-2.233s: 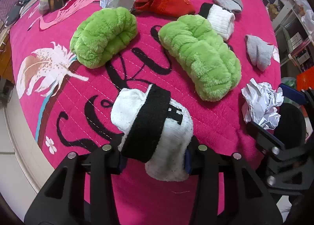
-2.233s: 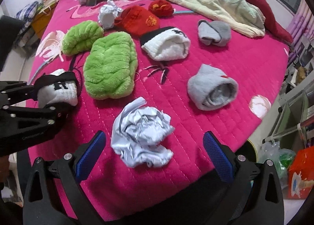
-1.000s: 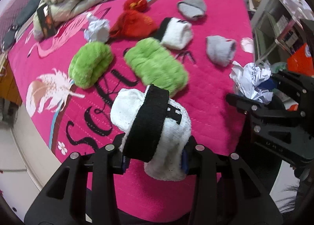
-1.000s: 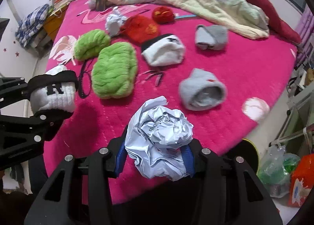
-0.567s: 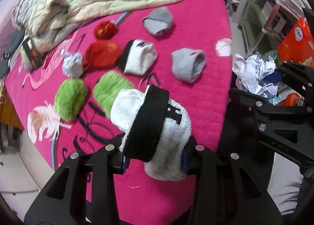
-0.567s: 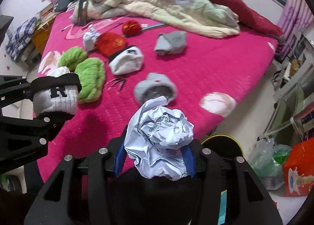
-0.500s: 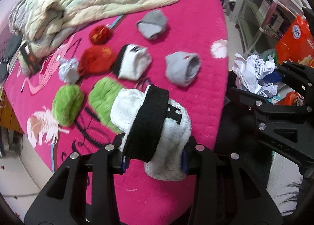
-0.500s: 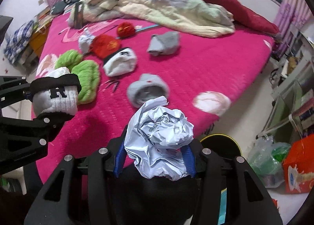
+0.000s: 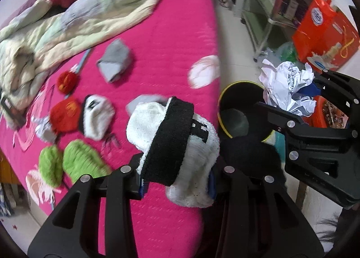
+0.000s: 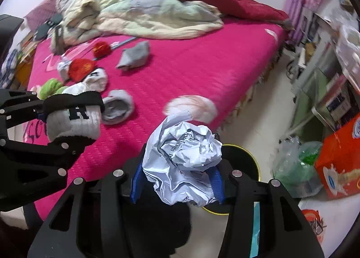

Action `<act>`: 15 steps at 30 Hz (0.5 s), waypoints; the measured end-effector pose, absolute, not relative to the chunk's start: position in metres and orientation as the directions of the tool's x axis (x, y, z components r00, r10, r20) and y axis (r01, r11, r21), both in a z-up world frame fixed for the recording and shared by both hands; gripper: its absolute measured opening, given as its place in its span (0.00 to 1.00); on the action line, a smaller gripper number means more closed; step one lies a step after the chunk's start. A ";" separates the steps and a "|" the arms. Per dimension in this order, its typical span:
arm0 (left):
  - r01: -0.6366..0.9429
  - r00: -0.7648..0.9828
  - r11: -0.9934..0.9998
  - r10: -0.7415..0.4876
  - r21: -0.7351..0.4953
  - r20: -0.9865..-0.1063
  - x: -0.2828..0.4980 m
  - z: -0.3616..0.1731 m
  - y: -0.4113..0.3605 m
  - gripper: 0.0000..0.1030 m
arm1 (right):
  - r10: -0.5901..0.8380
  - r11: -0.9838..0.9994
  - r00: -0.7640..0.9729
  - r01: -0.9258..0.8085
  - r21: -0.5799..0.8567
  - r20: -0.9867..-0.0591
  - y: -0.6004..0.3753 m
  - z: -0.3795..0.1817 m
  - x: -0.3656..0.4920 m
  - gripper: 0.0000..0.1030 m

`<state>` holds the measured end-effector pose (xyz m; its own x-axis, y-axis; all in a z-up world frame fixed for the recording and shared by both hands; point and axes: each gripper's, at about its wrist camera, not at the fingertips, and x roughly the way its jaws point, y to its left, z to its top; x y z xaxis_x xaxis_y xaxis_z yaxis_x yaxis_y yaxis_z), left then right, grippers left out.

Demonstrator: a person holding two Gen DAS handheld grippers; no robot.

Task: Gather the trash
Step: 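Carry the crumpled paper in the right tool toward the black trash bin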

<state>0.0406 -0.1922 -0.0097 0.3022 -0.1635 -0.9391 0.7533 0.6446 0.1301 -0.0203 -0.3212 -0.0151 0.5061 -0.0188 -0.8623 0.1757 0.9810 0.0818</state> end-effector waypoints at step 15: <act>0.877 0.205 0.471 -0.196 0.091 -0.959 0.020 -0.045 -0.303 0.38 | -0.162 0.911 0.454 0.409 0.044 -0.876 -0.417 -0.029 -0.070 0.45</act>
